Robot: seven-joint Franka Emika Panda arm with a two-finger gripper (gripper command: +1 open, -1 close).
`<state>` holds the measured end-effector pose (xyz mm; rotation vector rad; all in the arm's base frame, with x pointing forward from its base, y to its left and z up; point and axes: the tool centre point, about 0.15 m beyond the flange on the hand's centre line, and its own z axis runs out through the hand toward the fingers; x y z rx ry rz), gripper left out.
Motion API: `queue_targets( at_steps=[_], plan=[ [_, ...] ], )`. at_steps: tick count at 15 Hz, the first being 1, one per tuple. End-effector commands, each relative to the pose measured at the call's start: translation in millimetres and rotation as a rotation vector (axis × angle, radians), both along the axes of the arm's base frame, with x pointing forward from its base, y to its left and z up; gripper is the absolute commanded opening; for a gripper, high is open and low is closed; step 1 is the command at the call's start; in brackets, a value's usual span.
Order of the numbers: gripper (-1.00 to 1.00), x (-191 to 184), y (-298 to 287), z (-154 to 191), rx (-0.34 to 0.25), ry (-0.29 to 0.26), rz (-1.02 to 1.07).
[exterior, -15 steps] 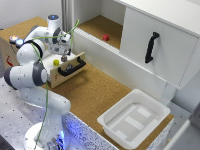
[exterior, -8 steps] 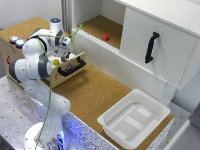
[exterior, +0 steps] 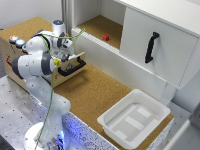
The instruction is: Lift the purple block
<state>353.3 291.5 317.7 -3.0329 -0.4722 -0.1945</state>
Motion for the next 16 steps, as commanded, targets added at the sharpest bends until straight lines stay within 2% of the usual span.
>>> queue_targets(
  at_steps=[1, 3, 7, 10, 16],
  plan=[
    [-1.00, 18, 11, 6, -0.063, 0.007, -0.026],
    [-1.00, 18, 15, 17, -0.067, -0.017, -0.022],
    [-1.00, 13, 35, 60, -0.077, -0.099, 0.016],
    [-1.00, 18, 41, 80, -0.095, -0.129, -0.001],
    [-1.00, 71, 24, 138, -0.132, -0.224, -0.165]
  ],
)
